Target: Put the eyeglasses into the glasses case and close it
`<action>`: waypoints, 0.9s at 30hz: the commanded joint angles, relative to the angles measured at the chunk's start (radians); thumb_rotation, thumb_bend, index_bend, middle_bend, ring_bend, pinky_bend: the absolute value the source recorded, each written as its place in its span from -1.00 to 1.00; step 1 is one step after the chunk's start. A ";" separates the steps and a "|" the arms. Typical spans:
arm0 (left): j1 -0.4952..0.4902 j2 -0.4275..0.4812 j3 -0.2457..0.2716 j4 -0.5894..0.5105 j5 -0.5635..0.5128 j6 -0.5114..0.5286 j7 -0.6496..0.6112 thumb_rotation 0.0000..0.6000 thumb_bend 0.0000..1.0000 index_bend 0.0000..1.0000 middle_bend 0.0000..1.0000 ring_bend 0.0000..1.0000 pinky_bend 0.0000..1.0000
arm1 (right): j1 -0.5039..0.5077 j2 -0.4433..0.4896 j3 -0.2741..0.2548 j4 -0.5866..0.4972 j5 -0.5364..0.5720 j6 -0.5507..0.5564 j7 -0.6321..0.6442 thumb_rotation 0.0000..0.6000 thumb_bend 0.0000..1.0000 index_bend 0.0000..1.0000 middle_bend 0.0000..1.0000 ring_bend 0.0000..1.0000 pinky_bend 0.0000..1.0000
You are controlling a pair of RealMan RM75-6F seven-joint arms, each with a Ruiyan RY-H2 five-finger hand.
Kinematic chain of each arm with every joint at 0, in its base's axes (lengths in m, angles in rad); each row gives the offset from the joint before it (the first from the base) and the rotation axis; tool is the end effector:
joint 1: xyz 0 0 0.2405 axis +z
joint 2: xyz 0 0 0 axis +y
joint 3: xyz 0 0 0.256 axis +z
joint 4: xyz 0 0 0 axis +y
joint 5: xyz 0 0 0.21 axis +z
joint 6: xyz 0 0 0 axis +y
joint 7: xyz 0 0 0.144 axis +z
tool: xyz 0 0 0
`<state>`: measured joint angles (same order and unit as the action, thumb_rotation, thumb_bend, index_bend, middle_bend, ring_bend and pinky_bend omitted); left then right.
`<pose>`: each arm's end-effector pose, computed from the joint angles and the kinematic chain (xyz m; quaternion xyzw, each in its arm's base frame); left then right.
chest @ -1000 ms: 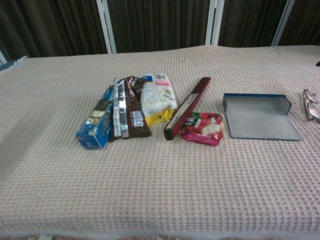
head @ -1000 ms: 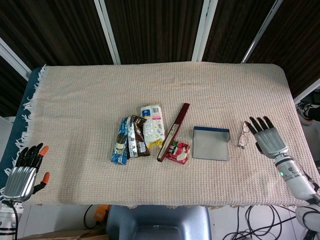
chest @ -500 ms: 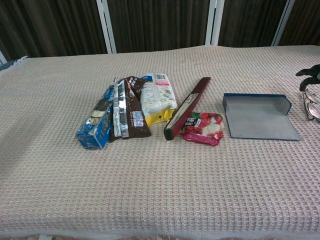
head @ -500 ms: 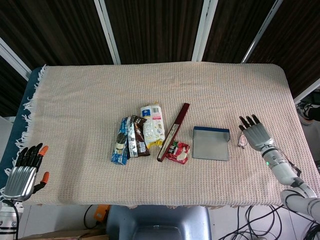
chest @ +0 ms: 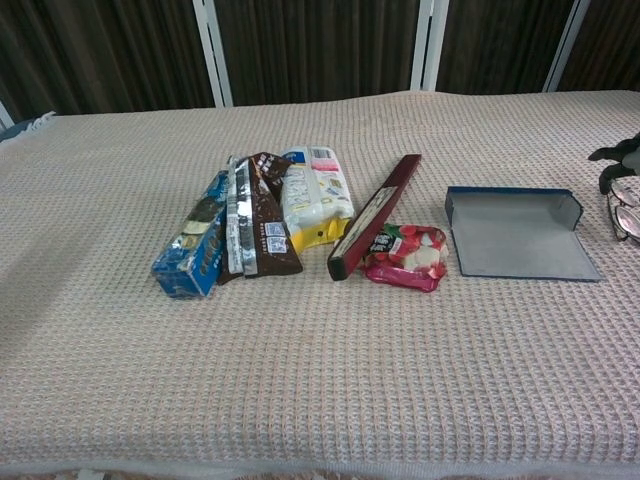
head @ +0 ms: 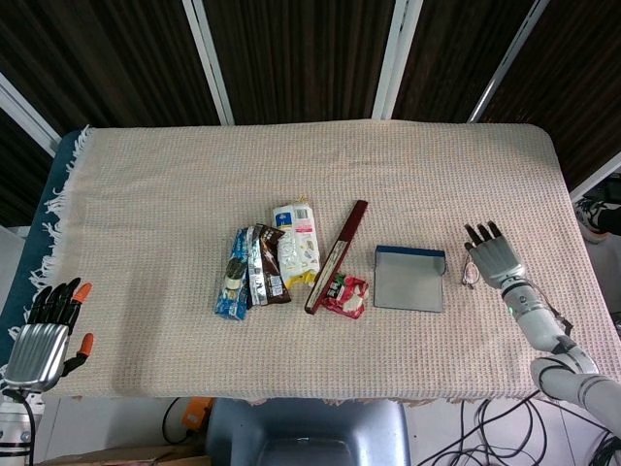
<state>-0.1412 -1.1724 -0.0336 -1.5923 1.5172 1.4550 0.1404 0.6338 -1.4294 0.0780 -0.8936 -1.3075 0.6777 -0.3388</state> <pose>-0.3002 0.1945 0.1364 -0.6392 -0.3464 -0.3639 0.5823 -0.3435 -0.3832 0.0810 0.7912 -0.2374 0.0656 0.5597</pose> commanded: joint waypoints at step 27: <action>-0.003 0.006 0.009 -0.006 0.017 -0.004 -0.023 1.00 -0.14 -1.00 -1.00 -1.00 -0.94 | -0.090 0.016 -0.023 -0.018 0.057 0.121 -0.025 1.00 -0.20 -0.07 -1.00 -1.00 -1.00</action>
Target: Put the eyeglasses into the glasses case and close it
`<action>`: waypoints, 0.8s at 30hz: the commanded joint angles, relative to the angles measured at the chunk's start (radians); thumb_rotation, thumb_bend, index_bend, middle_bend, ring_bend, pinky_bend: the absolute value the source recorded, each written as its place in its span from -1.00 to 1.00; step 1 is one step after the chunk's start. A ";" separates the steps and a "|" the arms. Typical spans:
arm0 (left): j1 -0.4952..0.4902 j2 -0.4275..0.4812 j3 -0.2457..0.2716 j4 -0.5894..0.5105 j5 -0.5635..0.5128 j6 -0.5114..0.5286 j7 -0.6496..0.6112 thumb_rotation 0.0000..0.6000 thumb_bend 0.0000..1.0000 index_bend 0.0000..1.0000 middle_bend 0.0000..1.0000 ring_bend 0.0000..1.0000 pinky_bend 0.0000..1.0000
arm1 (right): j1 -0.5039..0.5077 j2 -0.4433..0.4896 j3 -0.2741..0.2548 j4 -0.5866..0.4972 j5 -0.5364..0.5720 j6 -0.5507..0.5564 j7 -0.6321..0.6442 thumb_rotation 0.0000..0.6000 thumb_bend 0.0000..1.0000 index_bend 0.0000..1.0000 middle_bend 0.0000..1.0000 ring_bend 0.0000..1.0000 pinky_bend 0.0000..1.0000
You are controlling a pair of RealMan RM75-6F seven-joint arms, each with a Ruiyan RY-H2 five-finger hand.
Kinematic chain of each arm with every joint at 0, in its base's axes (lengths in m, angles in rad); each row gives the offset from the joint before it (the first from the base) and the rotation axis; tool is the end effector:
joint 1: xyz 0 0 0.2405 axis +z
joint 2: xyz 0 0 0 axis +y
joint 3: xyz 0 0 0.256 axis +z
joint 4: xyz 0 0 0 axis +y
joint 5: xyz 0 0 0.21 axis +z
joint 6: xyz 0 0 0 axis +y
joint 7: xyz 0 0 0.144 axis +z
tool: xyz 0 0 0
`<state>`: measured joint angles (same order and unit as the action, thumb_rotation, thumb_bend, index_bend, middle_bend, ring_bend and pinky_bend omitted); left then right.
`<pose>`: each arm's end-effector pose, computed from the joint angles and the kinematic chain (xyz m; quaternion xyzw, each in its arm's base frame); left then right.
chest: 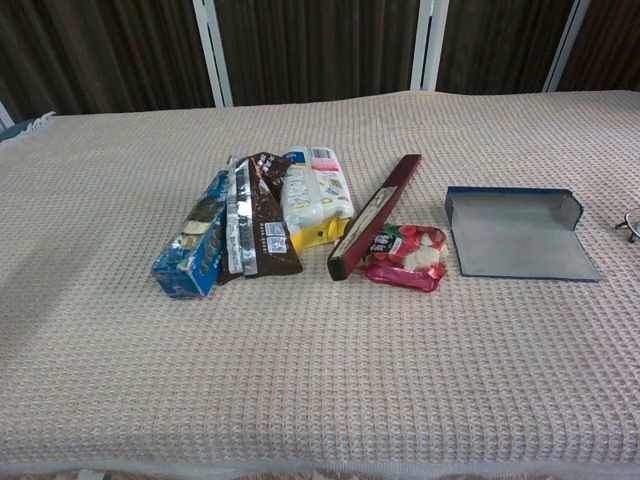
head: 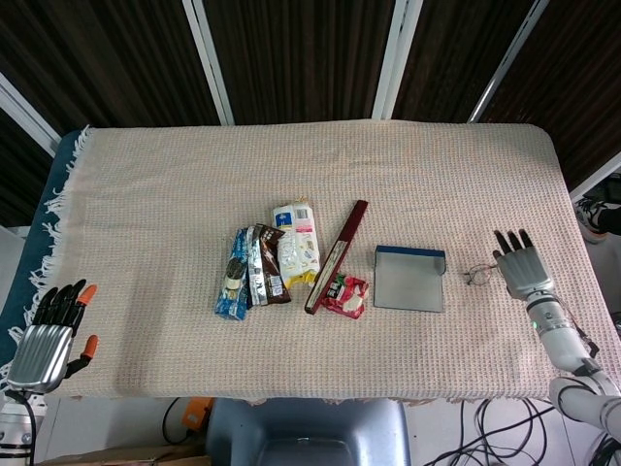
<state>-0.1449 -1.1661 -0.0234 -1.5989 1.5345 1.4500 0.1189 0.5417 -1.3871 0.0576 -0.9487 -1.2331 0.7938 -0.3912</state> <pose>-0.2976 0.1931 0.1349 -0.6443 -0.3516 -0.3697 0.5697 -0.3703 -0.3514 0.1023 0.7584 -0.2512 0.0609 0.5984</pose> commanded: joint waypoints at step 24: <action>-0.003 -0.006 -0.004 0.002 -0.004 0.000 0.008 1.00 -0.14 -1.00 -1.00 -1.00 -0.94 | 0.034 -0.090 -0.019 0.154 -0.086 -0.021 0.097 1.00 0.07 0.19 -1.00 -1.00 -1.00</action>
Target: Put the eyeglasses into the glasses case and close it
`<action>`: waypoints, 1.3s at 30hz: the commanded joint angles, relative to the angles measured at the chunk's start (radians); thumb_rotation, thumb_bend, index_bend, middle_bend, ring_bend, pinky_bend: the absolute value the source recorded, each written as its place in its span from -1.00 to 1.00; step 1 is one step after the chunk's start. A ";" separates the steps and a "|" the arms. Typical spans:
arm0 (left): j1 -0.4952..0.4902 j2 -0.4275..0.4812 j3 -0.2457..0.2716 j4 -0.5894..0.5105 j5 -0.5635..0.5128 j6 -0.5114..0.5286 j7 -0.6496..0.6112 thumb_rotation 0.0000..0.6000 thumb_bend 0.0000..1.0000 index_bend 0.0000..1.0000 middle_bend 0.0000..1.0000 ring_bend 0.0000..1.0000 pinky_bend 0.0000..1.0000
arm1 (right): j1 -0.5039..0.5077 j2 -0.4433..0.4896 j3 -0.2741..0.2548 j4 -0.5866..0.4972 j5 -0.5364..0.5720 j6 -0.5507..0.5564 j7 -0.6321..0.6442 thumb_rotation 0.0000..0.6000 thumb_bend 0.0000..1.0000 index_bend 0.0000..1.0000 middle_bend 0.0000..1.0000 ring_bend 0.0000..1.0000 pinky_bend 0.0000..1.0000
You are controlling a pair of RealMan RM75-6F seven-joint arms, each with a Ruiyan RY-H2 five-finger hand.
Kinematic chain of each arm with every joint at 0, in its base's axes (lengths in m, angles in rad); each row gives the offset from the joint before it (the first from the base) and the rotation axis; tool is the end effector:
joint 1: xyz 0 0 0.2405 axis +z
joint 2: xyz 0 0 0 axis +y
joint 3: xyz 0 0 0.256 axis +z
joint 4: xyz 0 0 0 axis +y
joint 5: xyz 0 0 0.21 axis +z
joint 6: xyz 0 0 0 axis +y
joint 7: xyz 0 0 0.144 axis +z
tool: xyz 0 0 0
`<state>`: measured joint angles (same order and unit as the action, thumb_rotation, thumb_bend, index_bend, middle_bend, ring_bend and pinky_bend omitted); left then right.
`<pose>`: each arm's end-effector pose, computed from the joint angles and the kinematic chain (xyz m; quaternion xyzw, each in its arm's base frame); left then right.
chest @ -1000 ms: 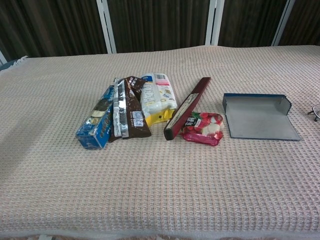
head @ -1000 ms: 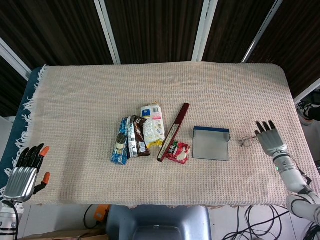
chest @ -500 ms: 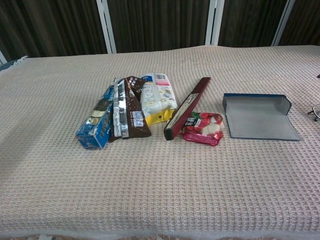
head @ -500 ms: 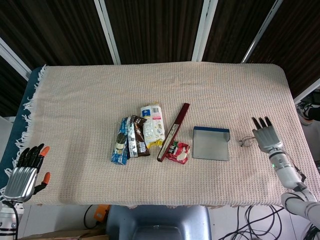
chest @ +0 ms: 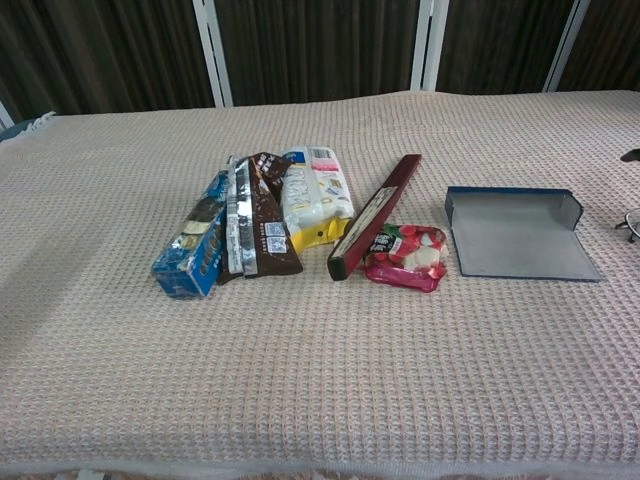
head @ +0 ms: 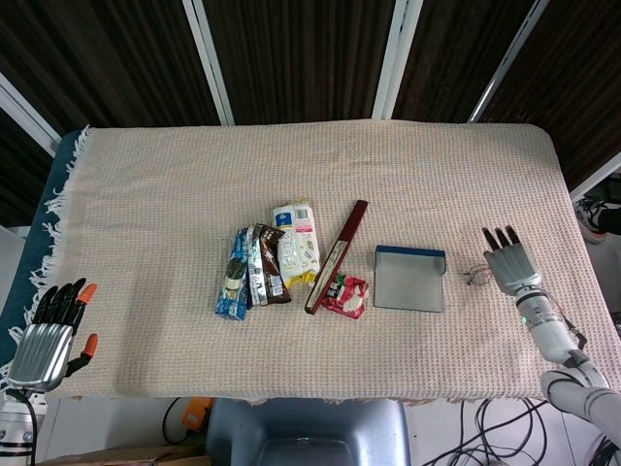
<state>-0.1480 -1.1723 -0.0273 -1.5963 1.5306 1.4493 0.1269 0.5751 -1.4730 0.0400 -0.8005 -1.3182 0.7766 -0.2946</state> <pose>-0.2971 0.1949 0.1338 -0.6439 -0.3494 -0.3697 0.5716 -0.3698 -0.3659 0.0867 0.7715 -0.2340 0.0667 0.5878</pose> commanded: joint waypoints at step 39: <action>0.004 0.009 0.005 -0.003 0.016 0.014 -0.021 1.00 -0.14 -1.00 -1.00 -1.00 -0.94 | -0.046 0.145 0.004 -0.294 -0.067 0.156 0.030 1.00 0.41 0.41 -1.00 -1.00 -1.00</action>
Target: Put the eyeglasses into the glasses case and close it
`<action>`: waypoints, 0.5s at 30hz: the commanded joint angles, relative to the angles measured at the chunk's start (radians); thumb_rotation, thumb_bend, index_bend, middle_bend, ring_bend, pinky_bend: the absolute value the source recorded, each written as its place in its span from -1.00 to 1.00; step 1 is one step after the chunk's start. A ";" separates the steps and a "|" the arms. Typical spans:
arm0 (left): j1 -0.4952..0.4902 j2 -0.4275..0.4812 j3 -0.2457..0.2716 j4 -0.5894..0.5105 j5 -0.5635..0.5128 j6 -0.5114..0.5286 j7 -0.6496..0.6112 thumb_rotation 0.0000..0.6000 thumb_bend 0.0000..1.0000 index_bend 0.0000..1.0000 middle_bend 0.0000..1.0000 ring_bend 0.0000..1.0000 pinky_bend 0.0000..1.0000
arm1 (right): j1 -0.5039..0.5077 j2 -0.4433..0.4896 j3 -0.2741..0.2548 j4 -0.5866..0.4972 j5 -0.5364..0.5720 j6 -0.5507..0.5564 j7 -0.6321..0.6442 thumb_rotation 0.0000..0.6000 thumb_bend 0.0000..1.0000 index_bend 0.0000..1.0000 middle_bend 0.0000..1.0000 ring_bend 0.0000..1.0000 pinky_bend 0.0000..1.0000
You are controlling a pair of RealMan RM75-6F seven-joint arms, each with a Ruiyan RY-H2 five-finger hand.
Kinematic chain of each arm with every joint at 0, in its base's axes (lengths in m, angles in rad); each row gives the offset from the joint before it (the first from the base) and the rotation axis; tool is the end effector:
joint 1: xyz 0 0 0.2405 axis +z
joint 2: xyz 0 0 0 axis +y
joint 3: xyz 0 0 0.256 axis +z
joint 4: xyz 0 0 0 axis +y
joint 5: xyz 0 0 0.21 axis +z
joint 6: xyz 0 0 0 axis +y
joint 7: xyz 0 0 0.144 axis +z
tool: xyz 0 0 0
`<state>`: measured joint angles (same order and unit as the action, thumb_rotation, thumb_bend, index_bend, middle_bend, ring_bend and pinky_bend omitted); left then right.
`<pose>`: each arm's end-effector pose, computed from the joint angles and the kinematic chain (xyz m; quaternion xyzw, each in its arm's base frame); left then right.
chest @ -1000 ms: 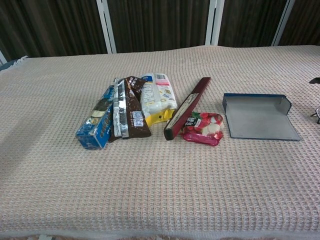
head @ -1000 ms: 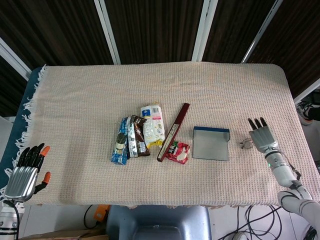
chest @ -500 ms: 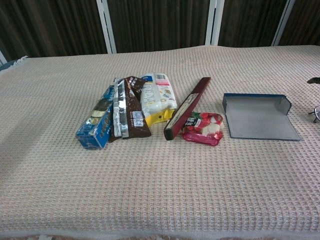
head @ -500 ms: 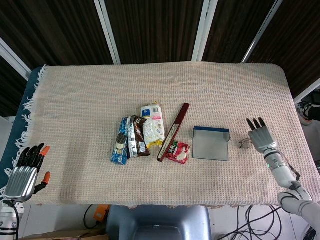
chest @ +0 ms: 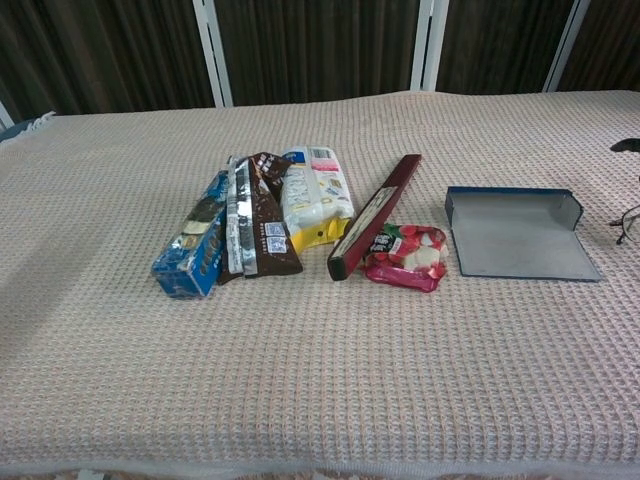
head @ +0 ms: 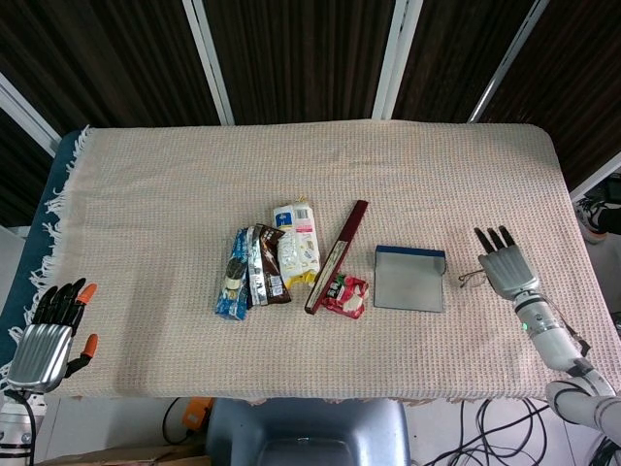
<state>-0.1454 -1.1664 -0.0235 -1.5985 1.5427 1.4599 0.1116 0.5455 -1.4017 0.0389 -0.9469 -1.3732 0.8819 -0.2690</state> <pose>-0.2960 0.1933 0.1358 -0.6432 -0.3491 -0.3763 0.5682 -0.3506 -0.3508 0.0919 0.7768 -0.2258 0.1204 0.5754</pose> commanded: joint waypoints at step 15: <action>0.005 0.019 0.009 0.005 0.027 0.013 -0.053 1.00 -0.14 -1.00 -1.00 -1.00 -0.94 | 0.014 0.079 0.113 -0.481 0.158 0.092 -0.137 1.00 0.41 0.42 -0.99 -1.00 -1.00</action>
<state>-0.1408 -1.1475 -0.0149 -1.5936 1.5688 1.4730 0.0591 0.5385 -1.2916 0.1214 -1.4018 -1.2673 0.9752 -0.3507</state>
